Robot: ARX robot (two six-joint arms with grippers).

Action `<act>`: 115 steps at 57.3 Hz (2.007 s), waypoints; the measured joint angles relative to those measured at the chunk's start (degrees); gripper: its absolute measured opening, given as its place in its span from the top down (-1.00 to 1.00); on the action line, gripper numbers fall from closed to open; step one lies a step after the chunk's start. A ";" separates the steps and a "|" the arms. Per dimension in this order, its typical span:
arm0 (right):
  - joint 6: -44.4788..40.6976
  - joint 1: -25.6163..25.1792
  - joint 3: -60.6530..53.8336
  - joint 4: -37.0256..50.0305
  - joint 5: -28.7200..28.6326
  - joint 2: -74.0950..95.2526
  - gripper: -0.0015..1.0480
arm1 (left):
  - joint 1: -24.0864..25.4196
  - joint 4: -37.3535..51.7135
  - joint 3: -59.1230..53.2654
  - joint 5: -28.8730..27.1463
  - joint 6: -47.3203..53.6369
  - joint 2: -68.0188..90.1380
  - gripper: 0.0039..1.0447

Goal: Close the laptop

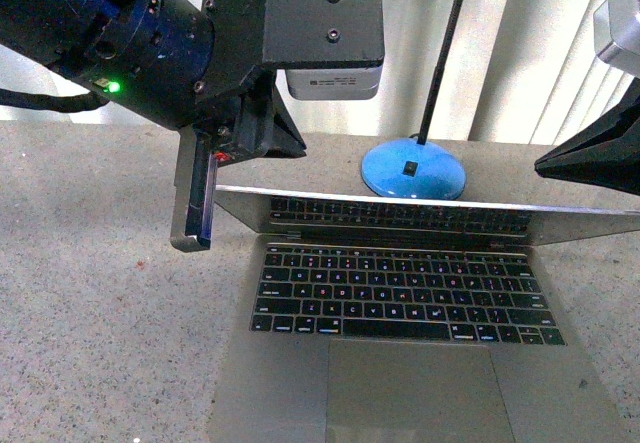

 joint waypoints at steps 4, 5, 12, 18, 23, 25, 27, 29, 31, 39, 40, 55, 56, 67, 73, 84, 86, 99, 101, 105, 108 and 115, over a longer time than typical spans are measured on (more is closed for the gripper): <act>0.20 0.09 -0.42 0.57 0.00 0.00 0.94 | -0.26 0.13 -0.48 0.00 0.00 -0.24 0.94; 0.22 0.09 -0.50 0.70 0.00 0.00 0.94 | -0.35 0.17 -0.63 0.00 0.00 -0.31 0.94; 0.63 0.26 -1.53 2.05 -0.07 0.00 0.94 | -0.76 0.76 -1.44 0.13 -0.02 -0.46 0.94; 0.90 0.33 -2.49 2.45 -0.20 0.00 0.94 | -1.05 1.27 -2.05 0.37 -0.09 -0.46 0.94; 1.03 0.35 -3.19 2.82 -0.17 0.00 0.94 | -1.20 1.70 -2.62 0.37 -0.11 -0.46 0.94; 1.05 0.37 -3.43 2.91 -0.20 0.00 0.94 | -1.31 1.97 -2.91 0.37 -0.11 -0.46 0.94; 1.09 0.37 -3.67 3.08 -0.20 0.00 0.94 | -1.36 2.21 -3.21 0.35 -0.13 -0.46 0.94; 1.11 0.39 -3.89 3.21 -0.20 0.00 0.94 | -1.42 2.43 -3.52 0.37 -0.24 -0.46 0.94; 1.16 0.44 -4.13 3.30 -0.17 0.00 0.94 | -1.46 2.64 -3.80 0.37 -0.26 -0.46 0.94; 1.73 0.79 -5.29 4.48 -0.17 0.00 0.94 | -1.64 3.39 -4.79 0.37 -0.33 -0.44 0.94; 1.86 0.87 -5.49 4.81 -0.20 0.00 0.94 | -1.68 3.54 -4.92 0.37 -0.33 -0.42 0.94; 4.09 2.38 -7.93 8.09 -0.44 0.15 0.94 | -2.60 5.97 -6.78 0.50 -0.98 0.13 0.94; 4.11 2.43 -8.04 8.20 -0.44 0.15 0.94 | -2.67 6.14 -7.02 0.52 -0.98 0.22 0.94; 5.14 2.93 -9.18 9.94 -0.63 0.46 0.94 | -3.10 7.34 -8.44 0.63 -1.64 0.94 0.94; 5.95 3.26 -9.79 11.04 -0.66 0.85 0.94 | -3.37 8.07 -8.90 0.68 -1.90 1.27 0.94; 7.41 4.00 -11.54 13.57 -0.66 1.99 0.94 | -4.20 9.64 -9.75 0.85 -2.71 2.19 0.94; 7.69 4.15 -11.96 14.16 -0.66 2.16 0.94 | -4.35 9.97 -9.94 0.96 -2.99 2.36 0.94; 9.38 5.01 -13.77 17.07 -0.70 3.23 0.94 | -4.87 11.56 -11.04 1.22 -3.76 3.06 0.94; 9.60 5.11 -14.01 17.57 -0.70 3.48 0.94 | -4.94 11.82 -11.32 1.22 -3.76 3.19 0.94; 9.90 5.27 -14.36 18.05 -0.70 3.87 0.94 | -5.07 12.13 -11.78 1.22 -3.76 3.48 0.94; 10.21 5.35 -14.75 18.64 -0.70 4.17 0.94 | -5.16 12.39 -12.17 1.22 -3.76 3.74 0.94; 11.02 5.44 -15.63 20.24 -0.87 4.92 0.94 | -5.35 13.25 -12.98 1.27 -3.96 4.31 0.94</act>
